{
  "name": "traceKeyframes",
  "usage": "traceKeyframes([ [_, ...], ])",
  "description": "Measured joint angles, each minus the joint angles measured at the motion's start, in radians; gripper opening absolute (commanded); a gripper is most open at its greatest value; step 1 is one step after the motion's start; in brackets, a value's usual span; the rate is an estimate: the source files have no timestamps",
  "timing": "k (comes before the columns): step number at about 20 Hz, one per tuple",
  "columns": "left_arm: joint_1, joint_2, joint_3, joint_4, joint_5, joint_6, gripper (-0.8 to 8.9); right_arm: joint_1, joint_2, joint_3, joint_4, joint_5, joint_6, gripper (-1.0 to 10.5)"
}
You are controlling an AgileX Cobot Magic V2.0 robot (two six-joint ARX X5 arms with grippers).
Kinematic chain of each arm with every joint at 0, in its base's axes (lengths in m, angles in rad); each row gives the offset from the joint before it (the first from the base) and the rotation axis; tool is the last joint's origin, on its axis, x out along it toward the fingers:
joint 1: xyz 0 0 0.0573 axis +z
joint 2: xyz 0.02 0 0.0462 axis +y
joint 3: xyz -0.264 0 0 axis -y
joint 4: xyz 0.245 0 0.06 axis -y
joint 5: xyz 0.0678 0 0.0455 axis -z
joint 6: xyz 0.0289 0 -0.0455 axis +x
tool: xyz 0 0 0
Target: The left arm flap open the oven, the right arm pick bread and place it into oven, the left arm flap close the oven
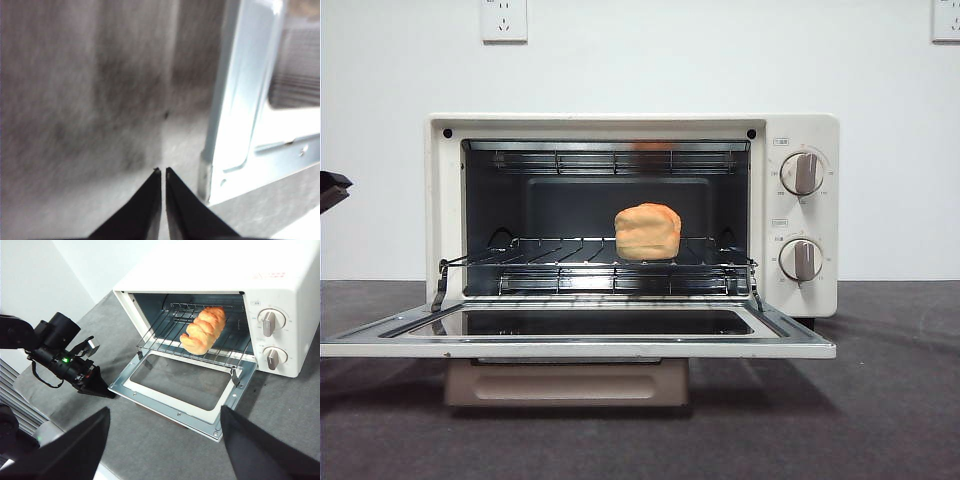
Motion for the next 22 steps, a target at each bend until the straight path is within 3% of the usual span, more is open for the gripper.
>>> traceKeyframes([
  [12,0.042,0.036,0.000,0.056,0.098,-0.048,0.15,0.000,0.000,0.000,0.000,0.000,0.026,3.5],
  [22,0.100,0.038,-0.004,0.138,0.327,-0.086,0.16,0.000,0.000,0.000,0.003,0.000,0.056,3.5],
])
